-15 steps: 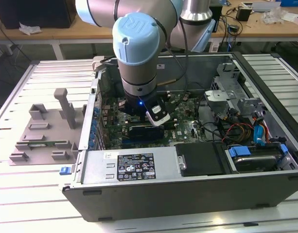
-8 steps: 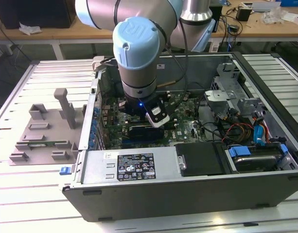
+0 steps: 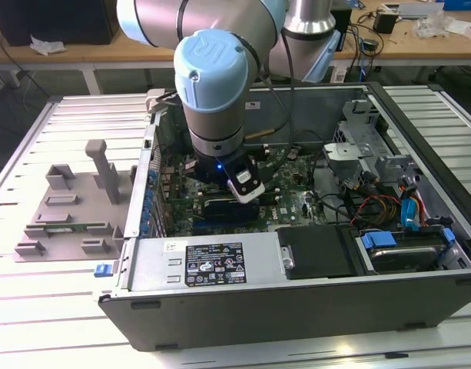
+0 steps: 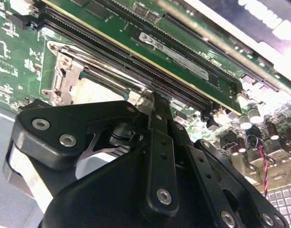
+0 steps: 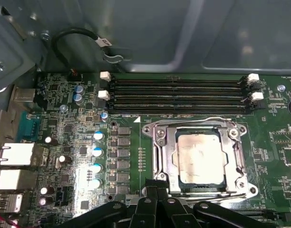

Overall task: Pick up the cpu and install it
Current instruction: 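Install the second cpu locking lever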

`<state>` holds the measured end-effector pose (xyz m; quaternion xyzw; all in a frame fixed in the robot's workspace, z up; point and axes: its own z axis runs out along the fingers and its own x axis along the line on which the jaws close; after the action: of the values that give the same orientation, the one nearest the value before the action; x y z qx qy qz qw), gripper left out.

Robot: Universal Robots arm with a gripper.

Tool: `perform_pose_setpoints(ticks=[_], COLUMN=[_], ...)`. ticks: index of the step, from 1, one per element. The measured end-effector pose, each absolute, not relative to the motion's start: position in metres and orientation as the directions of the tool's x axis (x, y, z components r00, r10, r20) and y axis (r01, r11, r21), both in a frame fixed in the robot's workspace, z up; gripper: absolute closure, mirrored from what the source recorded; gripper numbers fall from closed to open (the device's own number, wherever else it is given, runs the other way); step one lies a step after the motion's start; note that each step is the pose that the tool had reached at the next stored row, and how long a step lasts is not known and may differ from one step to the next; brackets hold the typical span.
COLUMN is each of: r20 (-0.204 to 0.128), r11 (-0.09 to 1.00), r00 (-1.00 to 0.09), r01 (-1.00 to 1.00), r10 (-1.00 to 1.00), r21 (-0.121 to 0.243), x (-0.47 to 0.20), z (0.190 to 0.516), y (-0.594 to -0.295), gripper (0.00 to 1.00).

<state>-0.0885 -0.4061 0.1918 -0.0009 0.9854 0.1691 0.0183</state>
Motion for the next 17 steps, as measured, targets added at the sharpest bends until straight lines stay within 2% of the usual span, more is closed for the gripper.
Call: perform_pose_setpoints(ticks=[8,10,13,17], r20=[-0.036,-0.037,-0.036,-0.036], r11=[0.946,0.955,0.972,0.974], r00=[-0.999,-0.999,-0.999,-0.999], r01=[-0.008,-0.008,-0.008,-0.008], r10=[0.004,0.003,0.001,0.000], r21=[0.324,0.296,0.236,0.227], x=[-0.089,-0.089,-0.089,-0.089], z=[0.204,0.212,0.214,0.214], y=[-0.406,-0.406,-0.406,-0.406], gripper=[0.89,0.89,0.89,0.89])
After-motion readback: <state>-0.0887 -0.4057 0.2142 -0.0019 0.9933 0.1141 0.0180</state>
